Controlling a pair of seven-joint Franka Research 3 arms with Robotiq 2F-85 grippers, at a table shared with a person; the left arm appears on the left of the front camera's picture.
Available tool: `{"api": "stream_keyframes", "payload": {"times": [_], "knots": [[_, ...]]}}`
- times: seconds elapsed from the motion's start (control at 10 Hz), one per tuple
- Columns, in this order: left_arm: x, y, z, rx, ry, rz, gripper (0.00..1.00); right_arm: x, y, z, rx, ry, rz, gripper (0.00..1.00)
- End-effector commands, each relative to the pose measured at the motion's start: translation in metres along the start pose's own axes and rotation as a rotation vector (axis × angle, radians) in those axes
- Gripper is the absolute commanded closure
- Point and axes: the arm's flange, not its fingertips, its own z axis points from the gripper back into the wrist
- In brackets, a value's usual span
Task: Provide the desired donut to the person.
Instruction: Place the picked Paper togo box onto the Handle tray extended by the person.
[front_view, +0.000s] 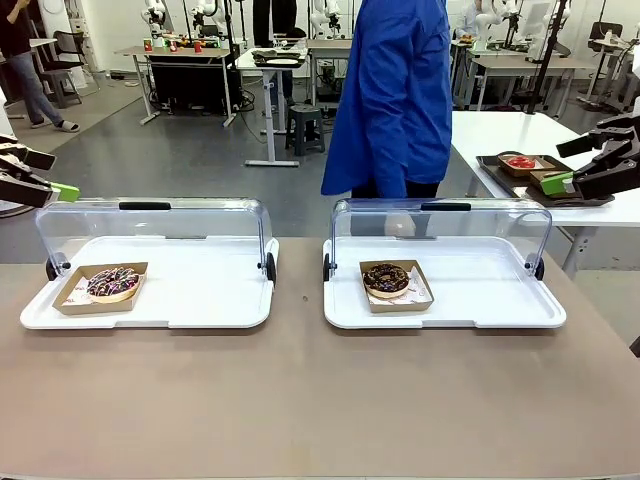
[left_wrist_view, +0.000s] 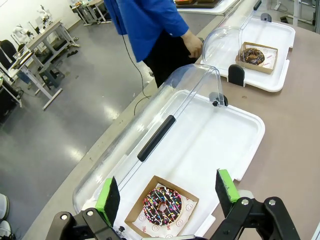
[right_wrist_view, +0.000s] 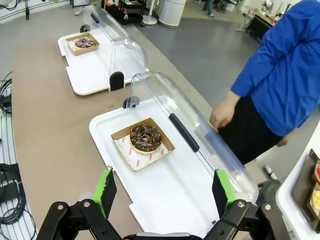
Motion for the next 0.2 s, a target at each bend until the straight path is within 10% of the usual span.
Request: {"api": "stream_keyframes", "payload": {"times": [0.0,0.1], "knots": [[-0.0007,-0.0041,-0.0025,0.009,0.001,0.008,0.00,-0.0014,-0.0005,0.0002,0.009,-0.011,-0.002,0.00],[-0.0007,-0.0041,-0.0025,0.009,0.001,0.008,0.00,-0.0014,-0.0005,0.0002,0.009,-0.011,-0.002,0.00]]}}
